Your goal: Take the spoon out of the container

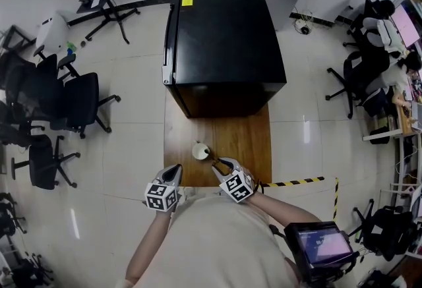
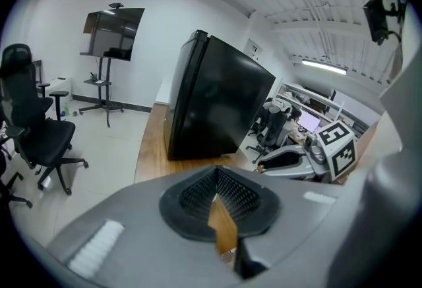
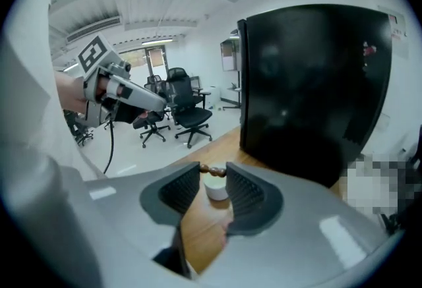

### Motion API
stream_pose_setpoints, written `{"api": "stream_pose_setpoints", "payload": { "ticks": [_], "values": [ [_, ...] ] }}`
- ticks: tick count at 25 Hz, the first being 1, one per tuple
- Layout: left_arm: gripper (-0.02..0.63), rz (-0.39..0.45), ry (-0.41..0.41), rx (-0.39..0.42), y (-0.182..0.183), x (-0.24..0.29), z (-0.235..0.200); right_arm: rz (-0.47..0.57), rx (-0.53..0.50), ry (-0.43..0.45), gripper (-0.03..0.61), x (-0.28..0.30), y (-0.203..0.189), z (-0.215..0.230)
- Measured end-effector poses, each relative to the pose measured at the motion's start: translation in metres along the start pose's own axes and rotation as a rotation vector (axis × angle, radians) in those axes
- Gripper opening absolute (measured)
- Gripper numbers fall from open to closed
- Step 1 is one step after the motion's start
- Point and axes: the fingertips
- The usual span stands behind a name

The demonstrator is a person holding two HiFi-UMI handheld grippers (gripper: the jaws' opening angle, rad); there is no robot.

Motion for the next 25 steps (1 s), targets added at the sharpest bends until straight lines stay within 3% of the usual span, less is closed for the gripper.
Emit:
{"api": "stream_pose_setpoints", "payload": {
  "ticks": [16,25],
  "values": [
    [0.003,-0.047,-0.016,0.013,0.002,0.015,0.009,-0.106,0.041,-0.130,0.126,0.039,-0.048,0.085],
    [0.003,-0.063,-0.017,0.024,0.006,0.012,0.011,-0.160,0.050,-0.178,0.126,0.070,-0.074,0.100]
  ]
}}
Point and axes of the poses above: the fingertips, and each gripper's own axes: x forward along the fingers, z to its right, y out of its top, and after that the axes turned 14 degrees about x, right-handed
